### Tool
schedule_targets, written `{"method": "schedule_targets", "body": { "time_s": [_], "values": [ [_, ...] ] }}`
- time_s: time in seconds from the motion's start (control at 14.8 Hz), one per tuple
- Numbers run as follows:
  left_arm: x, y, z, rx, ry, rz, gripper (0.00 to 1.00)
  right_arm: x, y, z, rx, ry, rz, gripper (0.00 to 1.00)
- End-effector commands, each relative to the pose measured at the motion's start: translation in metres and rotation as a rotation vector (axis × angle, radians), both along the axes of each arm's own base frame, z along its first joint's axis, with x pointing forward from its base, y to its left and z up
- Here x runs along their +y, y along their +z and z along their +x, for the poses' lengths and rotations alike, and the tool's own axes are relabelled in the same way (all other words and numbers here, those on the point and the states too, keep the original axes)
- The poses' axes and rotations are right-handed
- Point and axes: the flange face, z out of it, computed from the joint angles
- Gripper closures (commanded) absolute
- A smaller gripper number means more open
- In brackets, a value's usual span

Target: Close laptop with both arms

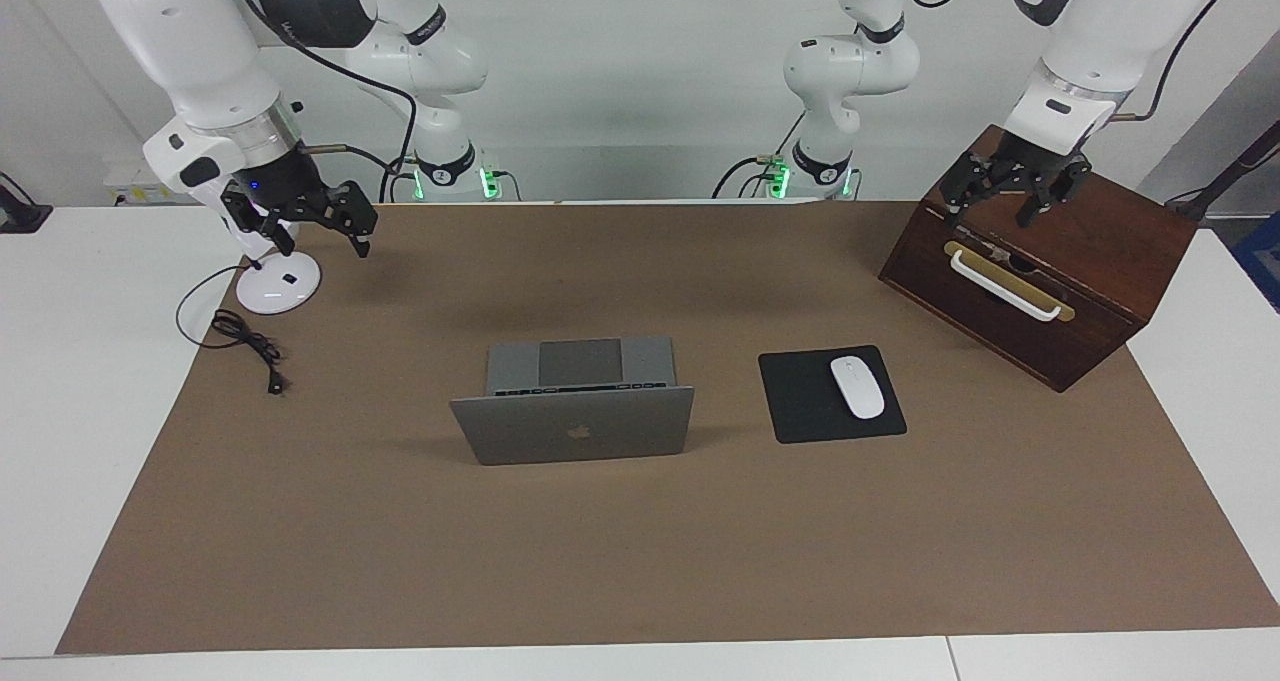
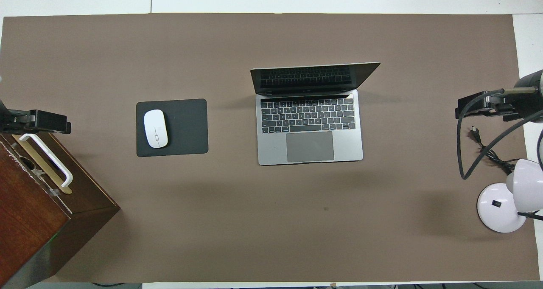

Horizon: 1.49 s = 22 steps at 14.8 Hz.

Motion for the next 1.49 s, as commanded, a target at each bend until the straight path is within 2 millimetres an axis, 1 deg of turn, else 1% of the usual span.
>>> {"method": "schedule_targets", "body": {
  "time_s": [0.0,0.41,0.68,1.08,1.15,1.28,1.35,1.42],
  "values": [
    [0.0005,0.002,-0.003,0.006,0.007,-0.014,0.0,-0.0036,0.0031,-0.001,-0.008,0.009,0.02,0.0],
    [0.003,0.0017,-0.0032,0.009,0.011,-0.014,0.0,-0.0036,0.0031,-0.001,-0.008,0.009,0.02,0.0],
    [-0.0016,0.0014,-0.0032,-0.004,0.004,-0.013,0.0,-0.0036,0.0031,-0.001,-0.008,0.009,0.02,0.0],
    [-0.0024,0.0014,-0.0032,-0.004,0.007,-0.013,0.0,-0.0036,0.0031,-0.001,-0.008,0.009,0.02,0.0],
    [-0.0024,0.0014,-0.0032,-0.004,0.008,-0.013,0.07,-0.0036,0.0031,-0.001,-0.008,0.009,0.02,0.0],
    [-0.0024,0.0024,-0.0029,-0.009,0.004,-0.013,0.84,-0.0036,0.0031,-0.001,-0.008,0.009,0.02,0.0],
    [-0.0025,0.0024,-0.0017,-0.011,0.004,-0.014,1.0,-0.0036,0.0031,-0.001,-0.008,0.009,0.02,0.0],
    [-0.0025,0.0033,-0.0015,-0.013,0.01,-0.014,1.0,-0.0036,0.0031,-0.001,-0.008,0.009,0.02,0.0]
  ]
}}
